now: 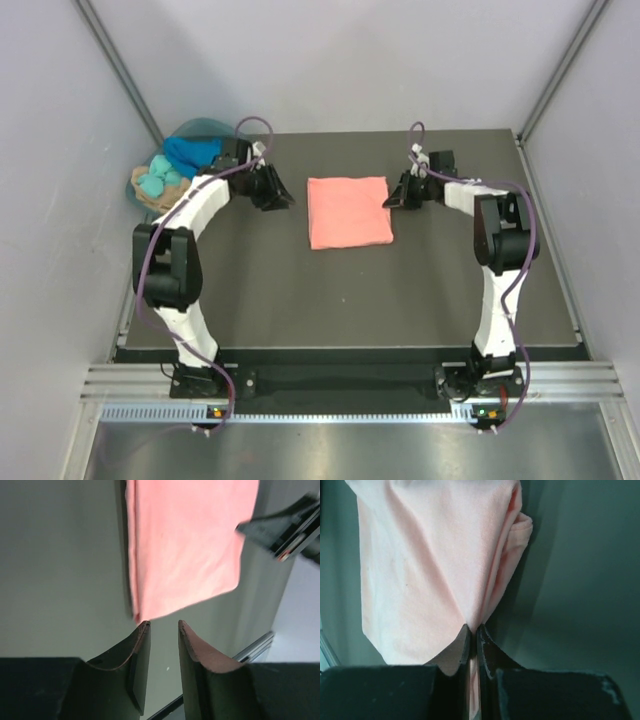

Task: Fold and stack the t-shirts
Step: Neatly place the folded tshirt to the corner

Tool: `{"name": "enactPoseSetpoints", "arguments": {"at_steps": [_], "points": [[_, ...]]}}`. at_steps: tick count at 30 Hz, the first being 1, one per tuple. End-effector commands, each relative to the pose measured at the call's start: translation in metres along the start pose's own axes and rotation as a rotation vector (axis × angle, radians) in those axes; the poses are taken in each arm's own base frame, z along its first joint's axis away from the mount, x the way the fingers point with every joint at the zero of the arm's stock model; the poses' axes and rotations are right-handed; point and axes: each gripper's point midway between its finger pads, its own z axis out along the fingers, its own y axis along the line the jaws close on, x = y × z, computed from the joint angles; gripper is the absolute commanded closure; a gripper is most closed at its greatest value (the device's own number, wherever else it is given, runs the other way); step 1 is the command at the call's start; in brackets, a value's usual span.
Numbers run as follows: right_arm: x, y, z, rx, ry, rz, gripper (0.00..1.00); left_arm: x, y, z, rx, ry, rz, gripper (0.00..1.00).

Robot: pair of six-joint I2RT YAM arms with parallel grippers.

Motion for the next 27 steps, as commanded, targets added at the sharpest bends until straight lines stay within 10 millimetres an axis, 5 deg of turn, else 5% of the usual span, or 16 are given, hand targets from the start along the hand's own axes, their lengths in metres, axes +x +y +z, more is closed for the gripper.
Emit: {"name": "enactPoseSetpoints", "arguments": {"at_steps": [1,8,15,27], "points": [[-0.041,-0.001,-0.01,0.012,-0.065,-0.068,1.0,0.047,0.014,-0.01,-0.057,0.081,0.092,0.66],[-0.07,-0.046,-0.037,0.108,-0.096,-0.043,1.0,0.096,0.033,-0.021,-0.08,0.152,0.134,0.66],[-0.087,-0.104,-0.069,0.25,-0.089,-0.02,1.0,0.109,0.02,-0.028,-0.048,0.152,0.188,0.66],[-0.147,-0.196,-0.153,0.568,-0.186,-0.045,1.0,0.131,-0.005,-0.027,0.04,0.203,0.229,0.66]]}}
